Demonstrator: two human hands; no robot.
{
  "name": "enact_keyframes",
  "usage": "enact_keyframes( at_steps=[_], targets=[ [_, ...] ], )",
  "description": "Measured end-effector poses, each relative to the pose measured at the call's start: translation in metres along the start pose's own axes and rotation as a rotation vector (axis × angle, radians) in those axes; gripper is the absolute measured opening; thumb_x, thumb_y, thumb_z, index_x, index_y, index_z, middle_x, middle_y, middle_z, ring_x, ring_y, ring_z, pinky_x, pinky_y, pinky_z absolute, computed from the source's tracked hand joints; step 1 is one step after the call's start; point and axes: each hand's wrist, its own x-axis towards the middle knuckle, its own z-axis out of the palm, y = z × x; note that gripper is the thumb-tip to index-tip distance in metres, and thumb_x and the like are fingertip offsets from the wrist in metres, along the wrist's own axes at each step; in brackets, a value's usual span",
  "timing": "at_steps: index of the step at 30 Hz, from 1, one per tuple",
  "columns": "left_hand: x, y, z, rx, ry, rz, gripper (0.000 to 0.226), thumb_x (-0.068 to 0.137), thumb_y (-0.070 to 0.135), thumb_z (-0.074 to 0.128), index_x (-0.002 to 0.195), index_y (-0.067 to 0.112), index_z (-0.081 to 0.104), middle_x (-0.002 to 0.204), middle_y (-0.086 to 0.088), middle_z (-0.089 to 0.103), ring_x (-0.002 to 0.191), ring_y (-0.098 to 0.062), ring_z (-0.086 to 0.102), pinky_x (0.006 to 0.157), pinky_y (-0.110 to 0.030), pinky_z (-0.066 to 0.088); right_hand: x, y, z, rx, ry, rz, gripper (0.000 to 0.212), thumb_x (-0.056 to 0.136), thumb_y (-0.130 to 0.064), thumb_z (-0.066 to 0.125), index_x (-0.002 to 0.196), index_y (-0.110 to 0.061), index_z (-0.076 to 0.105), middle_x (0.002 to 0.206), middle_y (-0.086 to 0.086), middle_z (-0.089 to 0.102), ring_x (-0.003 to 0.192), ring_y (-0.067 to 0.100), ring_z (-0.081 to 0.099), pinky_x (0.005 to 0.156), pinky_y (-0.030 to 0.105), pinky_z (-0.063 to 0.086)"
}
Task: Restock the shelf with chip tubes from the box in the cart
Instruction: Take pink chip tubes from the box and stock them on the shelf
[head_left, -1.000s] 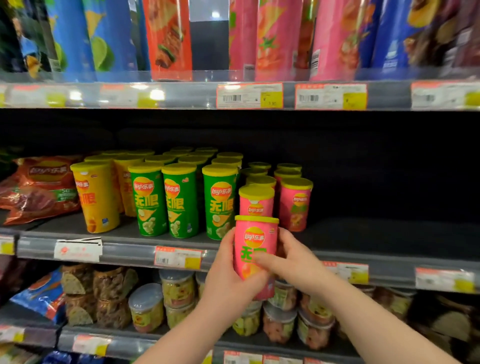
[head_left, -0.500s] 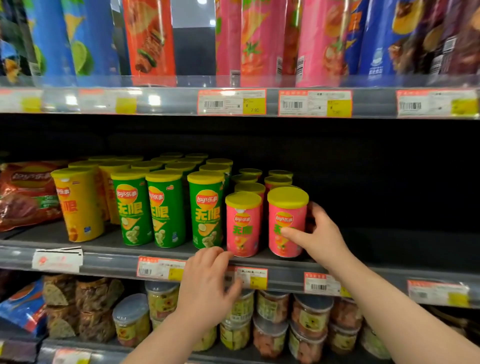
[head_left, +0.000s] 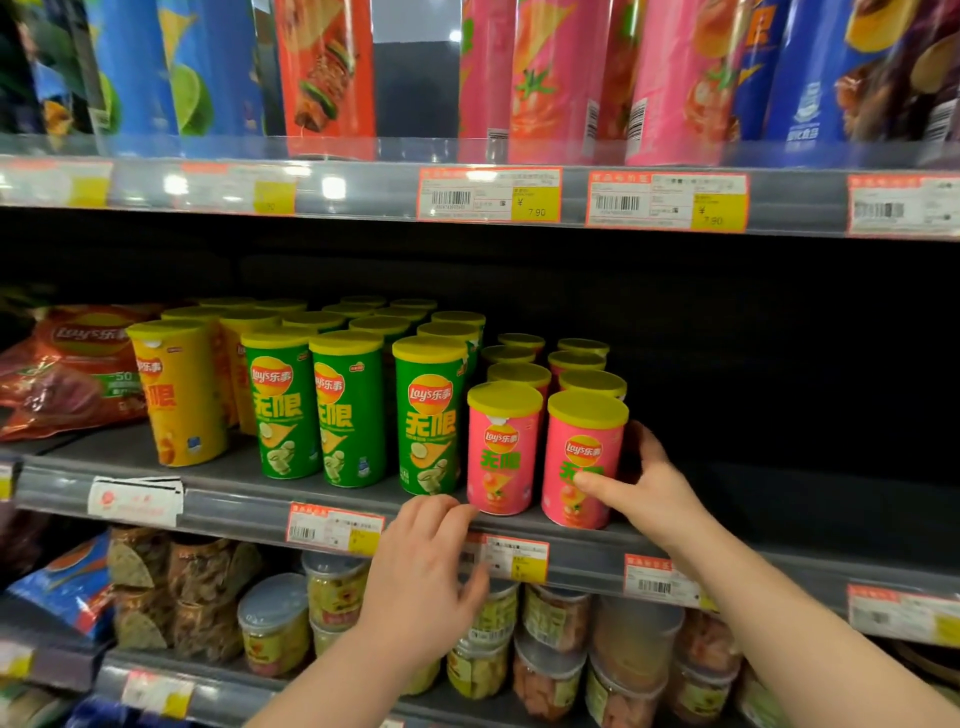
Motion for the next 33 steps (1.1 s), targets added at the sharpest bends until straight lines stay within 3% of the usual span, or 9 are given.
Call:
enact_keyframes(
  at_steps=[6,14,22,28,33],
  targets=[
    [-0.003,0.002,0.001,-0.011,0.000,-0.021,0.045,0.074,0.044,0.050,0.108,0.017,0.059,0.103,0.001,0.058,0.098,-0.020,0.049,0.073,-0.034,0.055,0.002,-0.008,0.001,-0.030,-0.162,0.064,0.080,0.074,-0.017,0.080,0.140,-0.020,0.035,0.134,0.004,0.053,0.104,0.013,0.052,0.089,0.028,0.043],
    [-0.003,0.004,0.001,0.015,0.000,-0.031,0.046,0.072,0.045,0.049,0.106,0.017,0.060,0.101,0.002,0.058,0.099,-0.018,0.045,0.066,-0.033,0.056,-0.001,-0.006,0.001,-0.061,-0.155,0.052,0.073,0.075,-0.018,0.079,0.137,-0.018,0.040,0.131,0.004,0.056,0.104,0.014,0.054,0.088,0.028,0.044],
    [-0.004,0.003,-0.006,0.057,-0.081,0.040,0.057,0.070,0.048,0.048,0.115,0.014,0.059,0.107,0.002,0.058,0.102,-0.018,0.045,0.072,-0.030,0.057,-0.008,-0.014,0.003,-0.134,-0.118,0.049,0.068,0.078,-0.019,0.077,0.136,-0.015,0.041,0.130,0.004,0.056,0.102,0.012,0.052,0.086,0.026,0.041],
    [-0.011,0.000,-0.012,0.134,-0.242,0.046,0.062,0.067,0.053,0.044,0.115,0.020,0.064,0.121,-0.004,0.063,0.113,-0.026,0.061,0.081,-0.037,0.057,-0.022,-0.016,0.006,-0.291,-0.010,0.008,0.075,0.076,-0.025,0.078,0.139,-0.017,0.038,0.136,0.004,0.051,0.121,0.020,0.050,0.090,0.025,0.038],
    [-0.030,-0.003,-0.019,0.147,-0.316,0.100,0.061,0.060,0.054,0.057,0.110,0.021,0.067,0.116,-0.005,0.066,0.106,-0.028,0.064,0.078,-0.039,0.058,-0.048,-0.015,0.014,-0.409,0.103,-0.004,0.085,0.081,-0.032,0.073,0.149,-0.019,0.023,0.149,0.008,0.031,0.134,0.024,0.038,0.105,0.037,0.035]
  ],
)
